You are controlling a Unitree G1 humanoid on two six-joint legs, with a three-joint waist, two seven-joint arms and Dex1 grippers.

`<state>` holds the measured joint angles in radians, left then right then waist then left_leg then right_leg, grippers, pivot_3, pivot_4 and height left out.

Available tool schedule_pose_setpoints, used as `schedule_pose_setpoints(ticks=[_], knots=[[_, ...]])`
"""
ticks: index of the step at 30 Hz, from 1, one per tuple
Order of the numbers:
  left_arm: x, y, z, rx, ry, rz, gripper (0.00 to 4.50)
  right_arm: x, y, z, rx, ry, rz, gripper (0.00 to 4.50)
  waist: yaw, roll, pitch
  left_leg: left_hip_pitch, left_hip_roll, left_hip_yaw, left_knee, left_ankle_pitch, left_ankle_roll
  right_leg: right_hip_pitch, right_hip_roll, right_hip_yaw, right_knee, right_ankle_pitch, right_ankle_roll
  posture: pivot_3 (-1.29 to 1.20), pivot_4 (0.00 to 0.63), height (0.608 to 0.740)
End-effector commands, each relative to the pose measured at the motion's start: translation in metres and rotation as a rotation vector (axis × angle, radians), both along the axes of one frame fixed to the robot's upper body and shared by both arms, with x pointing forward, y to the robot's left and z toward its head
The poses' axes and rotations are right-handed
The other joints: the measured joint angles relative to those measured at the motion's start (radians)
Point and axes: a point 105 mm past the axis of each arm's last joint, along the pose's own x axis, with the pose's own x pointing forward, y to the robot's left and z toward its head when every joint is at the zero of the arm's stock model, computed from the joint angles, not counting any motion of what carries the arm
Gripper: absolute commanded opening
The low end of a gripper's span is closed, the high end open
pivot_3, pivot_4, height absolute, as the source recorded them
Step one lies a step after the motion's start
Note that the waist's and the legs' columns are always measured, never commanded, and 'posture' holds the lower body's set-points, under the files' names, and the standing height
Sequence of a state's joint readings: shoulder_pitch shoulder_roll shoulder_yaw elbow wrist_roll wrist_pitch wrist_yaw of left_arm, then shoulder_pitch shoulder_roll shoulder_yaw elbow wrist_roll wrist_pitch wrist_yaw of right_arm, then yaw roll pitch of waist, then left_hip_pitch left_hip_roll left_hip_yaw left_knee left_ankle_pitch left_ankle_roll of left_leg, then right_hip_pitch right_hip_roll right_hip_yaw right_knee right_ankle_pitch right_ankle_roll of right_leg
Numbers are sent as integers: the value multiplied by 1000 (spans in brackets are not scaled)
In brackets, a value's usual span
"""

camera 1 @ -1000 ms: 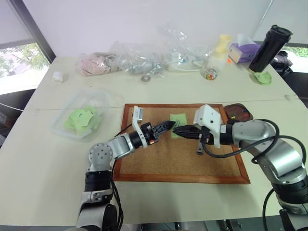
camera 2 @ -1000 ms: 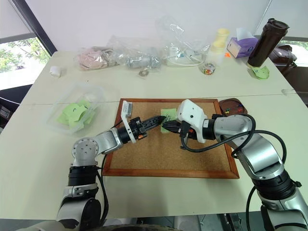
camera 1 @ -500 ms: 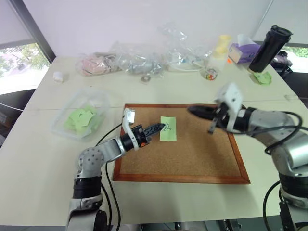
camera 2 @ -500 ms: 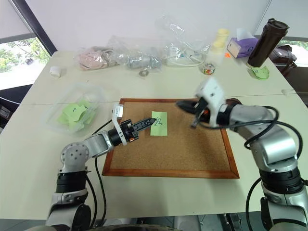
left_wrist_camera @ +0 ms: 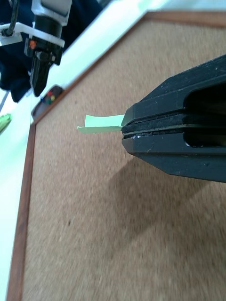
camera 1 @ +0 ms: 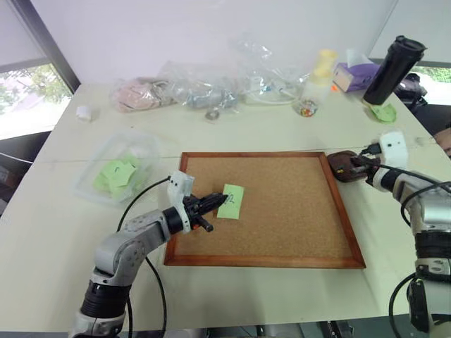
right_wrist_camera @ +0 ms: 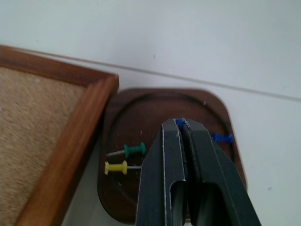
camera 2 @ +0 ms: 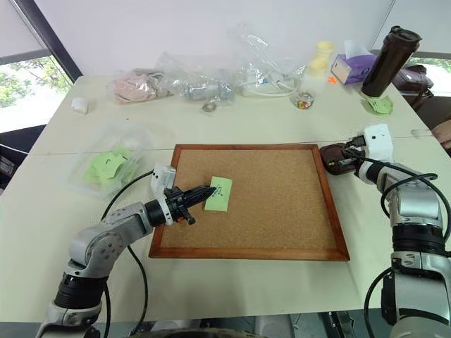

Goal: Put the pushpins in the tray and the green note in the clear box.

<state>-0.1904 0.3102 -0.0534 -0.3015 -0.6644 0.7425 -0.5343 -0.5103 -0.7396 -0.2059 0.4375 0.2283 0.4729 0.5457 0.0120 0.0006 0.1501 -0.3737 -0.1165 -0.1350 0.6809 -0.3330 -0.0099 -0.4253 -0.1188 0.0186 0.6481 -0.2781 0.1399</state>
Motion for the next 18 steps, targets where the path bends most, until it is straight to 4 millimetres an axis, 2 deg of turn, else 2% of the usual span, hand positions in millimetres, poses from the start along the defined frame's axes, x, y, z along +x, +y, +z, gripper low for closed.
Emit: schedule_pose_setpoints(ticks=[1,3,8,13,18], knots=[[-6,-6,6,12,-65,-26,37,4,0,9,-15,-41,12,285,-1,0,0,0,0,0,0,0,0,0,0,0,0,0,0,0,150,740],[-7,-6,3,31,-74,-32,0,4,-1,6,-11,-39,9,880,0,0,0,0,0,0,0,0,0,0,0,0,0,0,0,0,150,740],[-5,-5,4,24,-78,-25,0,3,-1,8,-4,-37,17,3469,-1,0,0,0,0,0,0,0,0,0,0,0,0,0,0,0,150,740],[-4,-4,3,31,-81,-27,0,1,2,14,-1,-52,32,3469,-1,0,0,0,0,0,0,0,0,0,0,0,0,0,0,0,150,740],[-3,-6,3,30,-85,-29,0,-1,8,44,-4,-128,65,3469,0,0,0,0,0,0,0,0,0,0,0,0,0,0,0,0,150,740]])
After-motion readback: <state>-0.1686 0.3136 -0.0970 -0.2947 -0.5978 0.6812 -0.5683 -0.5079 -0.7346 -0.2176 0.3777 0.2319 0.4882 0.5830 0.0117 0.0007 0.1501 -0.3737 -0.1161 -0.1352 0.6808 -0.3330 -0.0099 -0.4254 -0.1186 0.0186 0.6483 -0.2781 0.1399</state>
